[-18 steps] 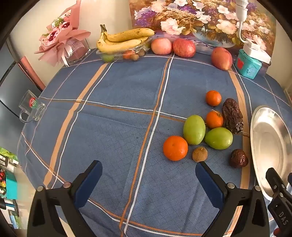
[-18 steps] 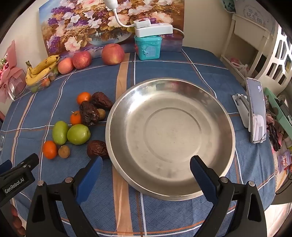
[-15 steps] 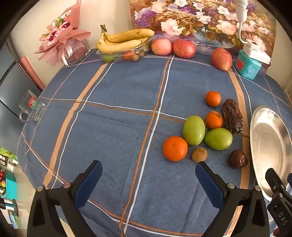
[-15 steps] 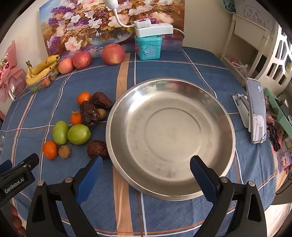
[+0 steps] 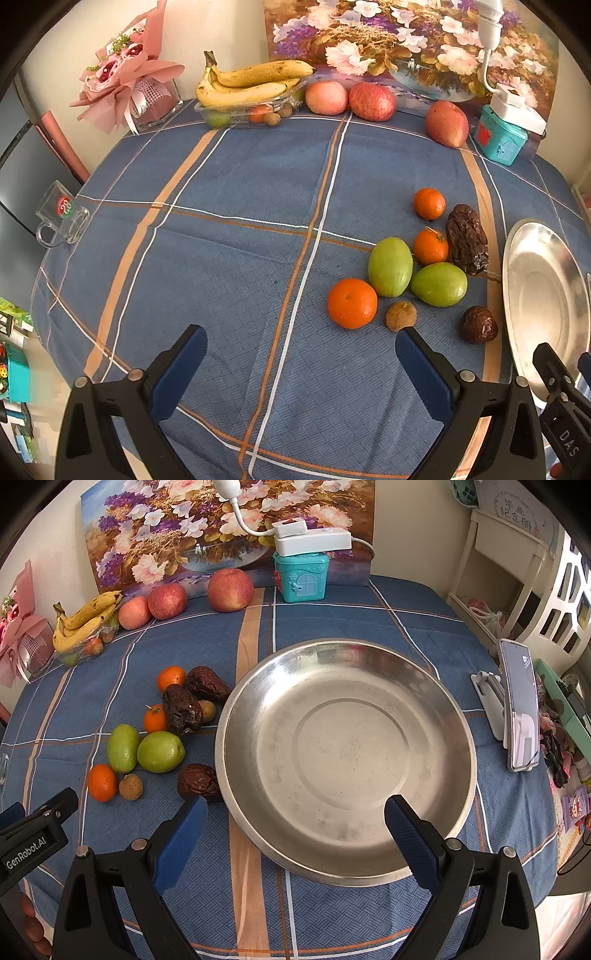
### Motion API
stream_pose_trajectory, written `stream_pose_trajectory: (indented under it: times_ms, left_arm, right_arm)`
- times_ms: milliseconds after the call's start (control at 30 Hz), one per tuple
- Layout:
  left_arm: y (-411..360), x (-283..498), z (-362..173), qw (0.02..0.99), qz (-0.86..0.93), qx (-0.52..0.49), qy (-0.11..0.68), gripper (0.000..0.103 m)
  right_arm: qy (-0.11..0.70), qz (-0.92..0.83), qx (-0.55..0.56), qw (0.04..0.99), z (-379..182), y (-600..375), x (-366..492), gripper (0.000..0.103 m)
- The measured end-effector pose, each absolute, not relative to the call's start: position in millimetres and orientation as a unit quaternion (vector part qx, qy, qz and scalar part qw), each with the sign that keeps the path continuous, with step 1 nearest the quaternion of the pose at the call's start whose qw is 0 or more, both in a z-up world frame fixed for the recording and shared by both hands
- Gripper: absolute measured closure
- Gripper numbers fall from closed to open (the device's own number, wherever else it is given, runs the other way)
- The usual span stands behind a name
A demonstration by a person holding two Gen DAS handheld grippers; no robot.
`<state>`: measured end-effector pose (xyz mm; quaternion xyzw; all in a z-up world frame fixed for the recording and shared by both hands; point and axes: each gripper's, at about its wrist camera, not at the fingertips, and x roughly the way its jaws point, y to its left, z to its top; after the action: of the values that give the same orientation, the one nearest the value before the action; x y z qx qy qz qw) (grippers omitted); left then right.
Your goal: Organize fruits
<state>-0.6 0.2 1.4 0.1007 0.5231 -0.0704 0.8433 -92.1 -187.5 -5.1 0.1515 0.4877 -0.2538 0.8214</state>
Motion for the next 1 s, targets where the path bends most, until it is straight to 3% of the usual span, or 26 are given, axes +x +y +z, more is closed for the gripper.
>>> stream_pose_trajectory:
  times_ms: [1000]
  left_arm:
    - [1.1, 2.0, 6.2, 0.848, -0.090, 0.076, 0.517, 0.000]
  right_arm:
    - [0.490, -0.240, 0.153, 0.824, -5.1, -184.6, -91.1, 0.006]
